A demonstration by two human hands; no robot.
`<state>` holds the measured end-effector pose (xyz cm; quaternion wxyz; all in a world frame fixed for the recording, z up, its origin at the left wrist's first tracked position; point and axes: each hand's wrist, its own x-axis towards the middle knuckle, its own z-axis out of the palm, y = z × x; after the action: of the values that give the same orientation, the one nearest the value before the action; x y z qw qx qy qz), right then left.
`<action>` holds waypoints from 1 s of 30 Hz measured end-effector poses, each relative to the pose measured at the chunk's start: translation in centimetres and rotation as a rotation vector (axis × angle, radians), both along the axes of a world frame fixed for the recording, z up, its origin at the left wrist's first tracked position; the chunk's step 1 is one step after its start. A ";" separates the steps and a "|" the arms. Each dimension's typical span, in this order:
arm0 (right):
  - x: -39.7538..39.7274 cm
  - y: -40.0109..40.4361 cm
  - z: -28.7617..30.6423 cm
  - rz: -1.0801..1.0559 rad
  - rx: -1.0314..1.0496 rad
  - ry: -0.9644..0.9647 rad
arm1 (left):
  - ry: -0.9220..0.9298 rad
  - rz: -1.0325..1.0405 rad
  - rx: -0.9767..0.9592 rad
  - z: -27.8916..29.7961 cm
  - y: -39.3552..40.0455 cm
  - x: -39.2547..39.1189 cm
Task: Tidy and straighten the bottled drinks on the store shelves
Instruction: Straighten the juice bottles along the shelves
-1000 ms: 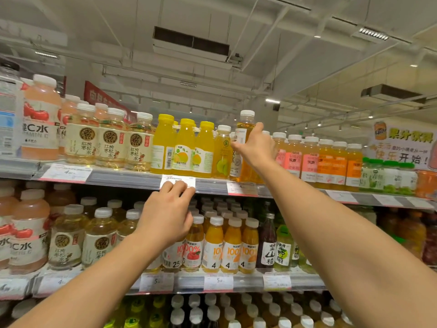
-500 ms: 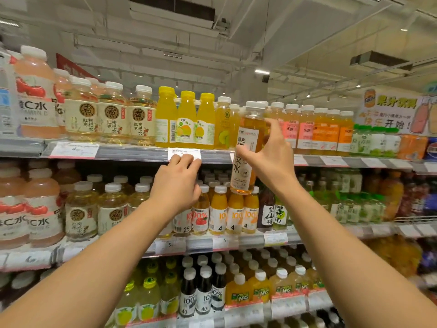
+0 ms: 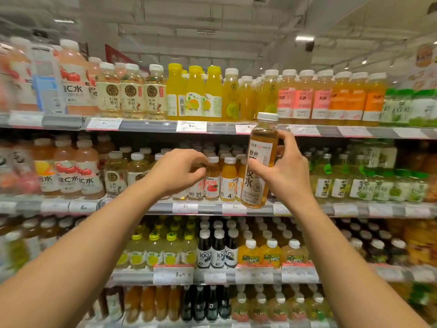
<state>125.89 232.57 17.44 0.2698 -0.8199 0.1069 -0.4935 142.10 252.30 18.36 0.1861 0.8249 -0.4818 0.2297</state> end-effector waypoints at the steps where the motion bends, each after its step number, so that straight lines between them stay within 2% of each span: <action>1: -0.2 0.1 -0.7 0.024 0.008 0.015 | 0.035 -0.019 0.006 -0.3 0.7 -1.3; 6: -0.7 0.9 -4.0 0.143 0.097 0.077 | 0.082 -0.009 0.054 -2.1 4.5 -5.2; 12: -1.1 3.2 -7.7 0.337 0.237 0.137 | 0.206 0.124 0.154 -6.7 10.1 -8.7; 17: -0.8 7.8 -11.4 0.465 0.355 0.186 | 0.359 0.184 0.364 -12.8 12.0 -10.7; 19: -0.6 9.8 -12.6 0.509 0.349 0.220 | 0.407 0.216 0.418 -14.2 12.8 -10.8; 25: 0.5 13.0 -14.7 0.596 0.342 0.330 | 0.547 0.317 0.420 -15.6 17.4 -10.6; 30: 2.0 14.8 -15.8 0.570 0.274 0.429 | 0.814 0.433 0.570 -16.2 22.8 -8.9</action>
<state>127.85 247.42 1.62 0.4748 -0.8577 -0.0066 -0.1971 133.24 275.08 2.20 0.0750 0.9454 -0.2332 -0.2150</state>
